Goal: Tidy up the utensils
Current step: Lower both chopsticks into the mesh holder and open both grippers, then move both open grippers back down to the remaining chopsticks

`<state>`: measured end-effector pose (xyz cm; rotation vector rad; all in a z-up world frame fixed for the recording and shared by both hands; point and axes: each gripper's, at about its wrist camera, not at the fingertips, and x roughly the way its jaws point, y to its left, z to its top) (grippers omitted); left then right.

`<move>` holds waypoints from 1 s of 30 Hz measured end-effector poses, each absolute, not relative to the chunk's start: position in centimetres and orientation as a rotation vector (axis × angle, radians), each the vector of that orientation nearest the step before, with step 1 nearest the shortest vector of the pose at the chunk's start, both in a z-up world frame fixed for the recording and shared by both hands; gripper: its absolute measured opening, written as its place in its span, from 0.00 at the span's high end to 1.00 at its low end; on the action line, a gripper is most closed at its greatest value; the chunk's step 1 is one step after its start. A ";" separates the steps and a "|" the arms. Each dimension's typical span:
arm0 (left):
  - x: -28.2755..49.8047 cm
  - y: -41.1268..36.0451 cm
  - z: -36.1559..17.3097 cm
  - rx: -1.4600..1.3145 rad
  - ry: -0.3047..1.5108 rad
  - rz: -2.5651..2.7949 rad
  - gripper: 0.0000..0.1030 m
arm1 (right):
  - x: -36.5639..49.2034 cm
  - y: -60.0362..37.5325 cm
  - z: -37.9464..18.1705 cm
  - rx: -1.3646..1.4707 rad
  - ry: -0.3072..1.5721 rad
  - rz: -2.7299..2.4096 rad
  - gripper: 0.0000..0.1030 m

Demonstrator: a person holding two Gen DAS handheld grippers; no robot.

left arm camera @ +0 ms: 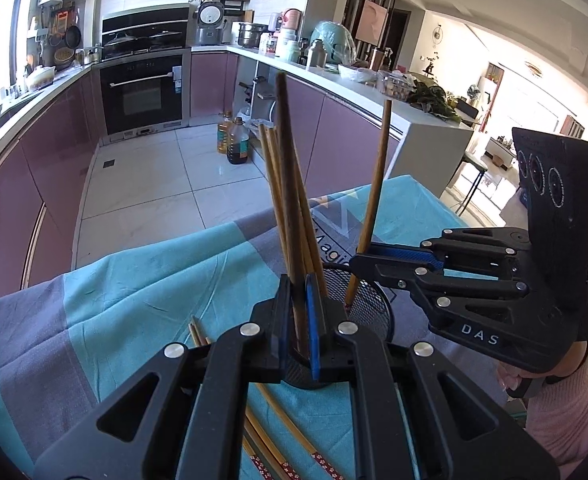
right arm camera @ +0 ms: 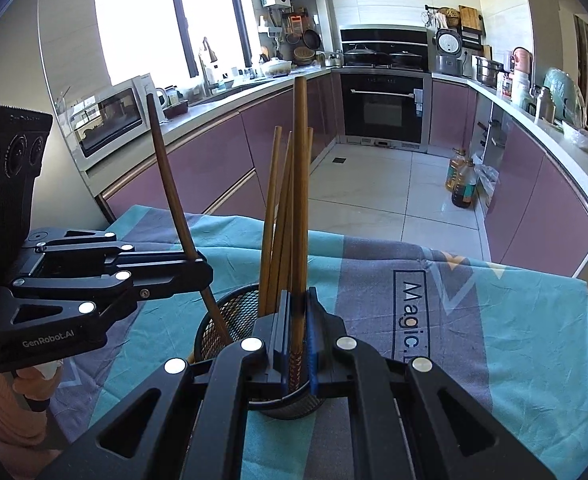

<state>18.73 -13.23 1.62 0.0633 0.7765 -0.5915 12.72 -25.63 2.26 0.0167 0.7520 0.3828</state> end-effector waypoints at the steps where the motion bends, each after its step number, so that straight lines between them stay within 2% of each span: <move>1: 18.8 -13.3 1.5 0.063 0.778 -0.584 0.92 | 12.9 -25.6 2.3 0.021 0.752 0.381 0.94; 9: 19.9 -13.7 0.7 0.017 0.811 -0.576 0.91 | 13.3 -25.9 2.0 0.067 0.748 0.364 0.92; 15: 19.3 -11.9 0.7 -0.008 0.767 -0.539 0.86 | 12.5 -26.2 2.4 0.076 0.722 0.371 0.83; 20: 17.0 -10.1 1.8 0.006 0.676 -0.500 0.80 | 10.6 -26.1 3.4 0.084 0.676 0.403 0.78; 25: 13.4 -7.7 2.8 0.015 0.590 -0.480 0.67 | 7.5 -25.4 4.5 0.061 0.614 0.468 0.73; 30: 11.0 -5.6 1.7 0.015 0.593 -0.450 0.64 | 4.7 -24.0 3.9 0.037 0.613 0.543 0.70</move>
